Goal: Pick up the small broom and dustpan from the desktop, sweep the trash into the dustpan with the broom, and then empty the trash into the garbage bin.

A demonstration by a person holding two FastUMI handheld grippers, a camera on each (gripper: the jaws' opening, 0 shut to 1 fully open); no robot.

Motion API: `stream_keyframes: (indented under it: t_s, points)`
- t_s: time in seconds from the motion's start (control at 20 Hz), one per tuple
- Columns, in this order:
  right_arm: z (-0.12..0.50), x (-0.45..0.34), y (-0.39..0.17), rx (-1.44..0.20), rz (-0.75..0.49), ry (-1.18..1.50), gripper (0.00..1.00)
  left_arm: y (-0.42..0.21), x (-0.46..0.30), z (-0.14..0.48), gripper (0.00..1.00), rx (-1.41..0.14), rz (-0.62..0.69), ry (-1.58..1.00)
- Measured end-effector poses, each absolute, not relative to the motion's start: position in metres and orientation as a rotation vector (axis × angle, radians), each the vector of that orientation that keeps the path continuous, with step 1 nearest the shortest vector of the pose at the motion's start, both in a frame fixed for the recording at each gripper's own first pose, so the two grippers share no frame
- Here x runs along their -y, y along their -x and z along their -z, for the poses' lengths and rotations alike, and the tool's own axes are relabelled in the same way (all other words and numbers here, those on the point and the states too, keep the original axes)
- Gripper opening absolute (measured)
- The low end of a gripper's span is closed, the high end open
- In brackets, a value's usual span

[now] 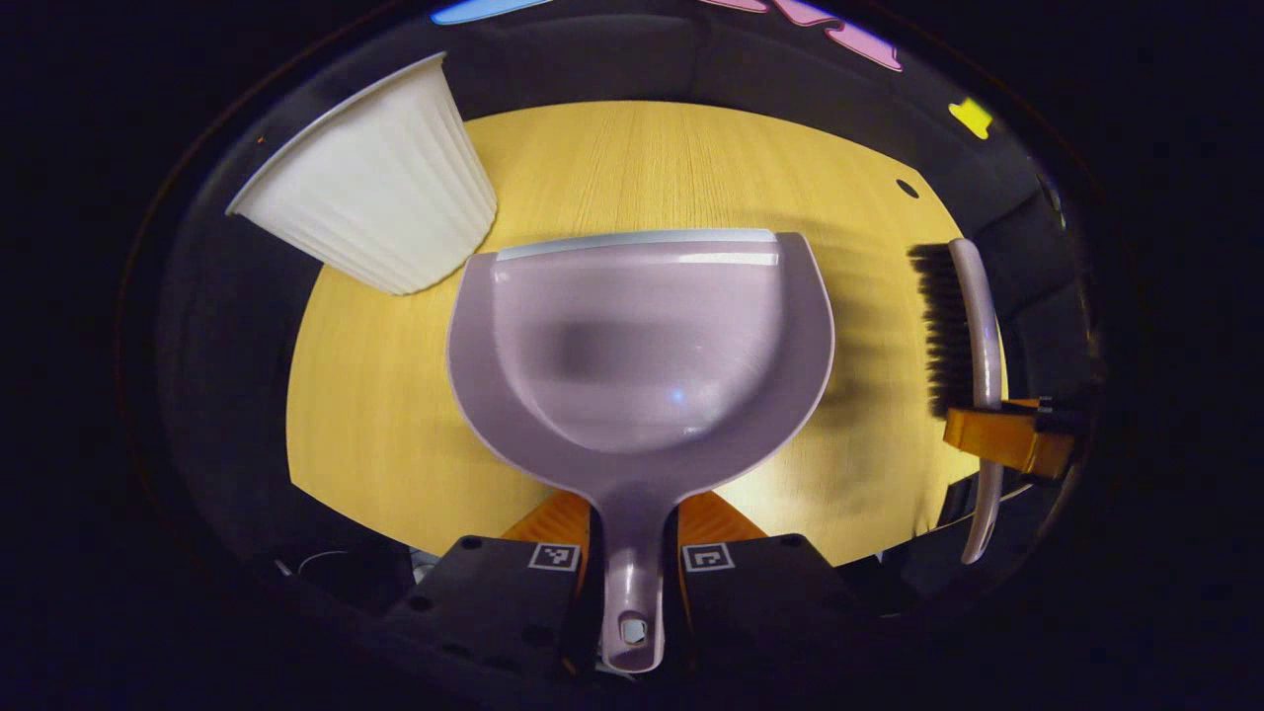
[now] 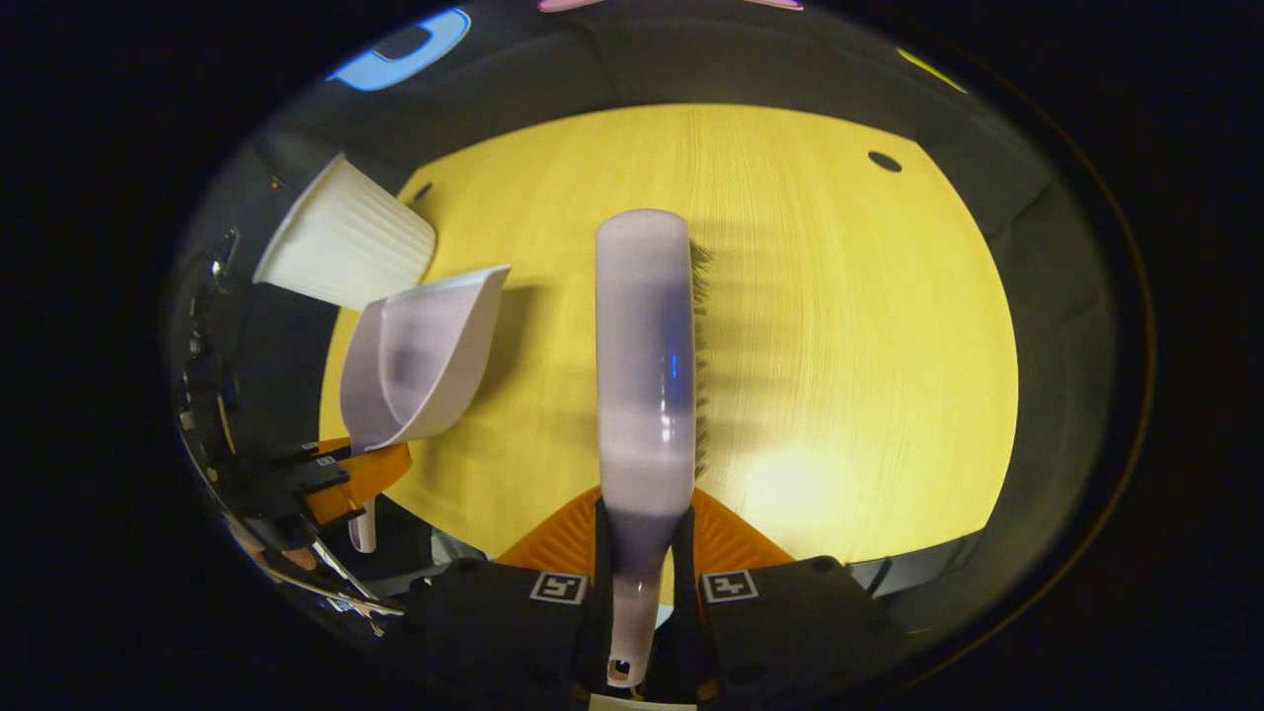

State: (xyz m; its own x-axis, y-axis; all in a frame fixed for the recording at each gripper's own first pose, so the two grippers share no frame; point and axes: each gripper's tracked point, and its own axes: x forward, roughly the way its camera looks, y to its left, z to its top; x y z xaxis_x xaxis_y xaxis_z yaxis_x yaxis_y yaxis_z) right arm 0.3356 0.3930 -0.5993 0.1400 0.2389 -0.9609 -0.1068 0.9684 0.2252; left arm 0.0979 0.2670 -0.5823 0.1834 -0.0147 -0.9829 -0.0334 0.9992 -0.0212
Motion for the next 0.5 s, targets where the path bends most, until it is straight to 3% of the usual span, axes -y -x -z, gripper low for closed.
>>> stream_keyframes:
  t_s: [0.15,0.5]
  points:
    - [0.604,-0.395,-0.331,-1.500,-0.221,-0.110,0.28,-0.109,-0.269,0.584,0.22,-1.398,-0.037,0.001]
    - [0.623,-0.380,-0.331,-1.544,-0.151,-0.044,0.28,-0.094,-0.268,0.595,0.22,-1.465,-0.032,-0.088]
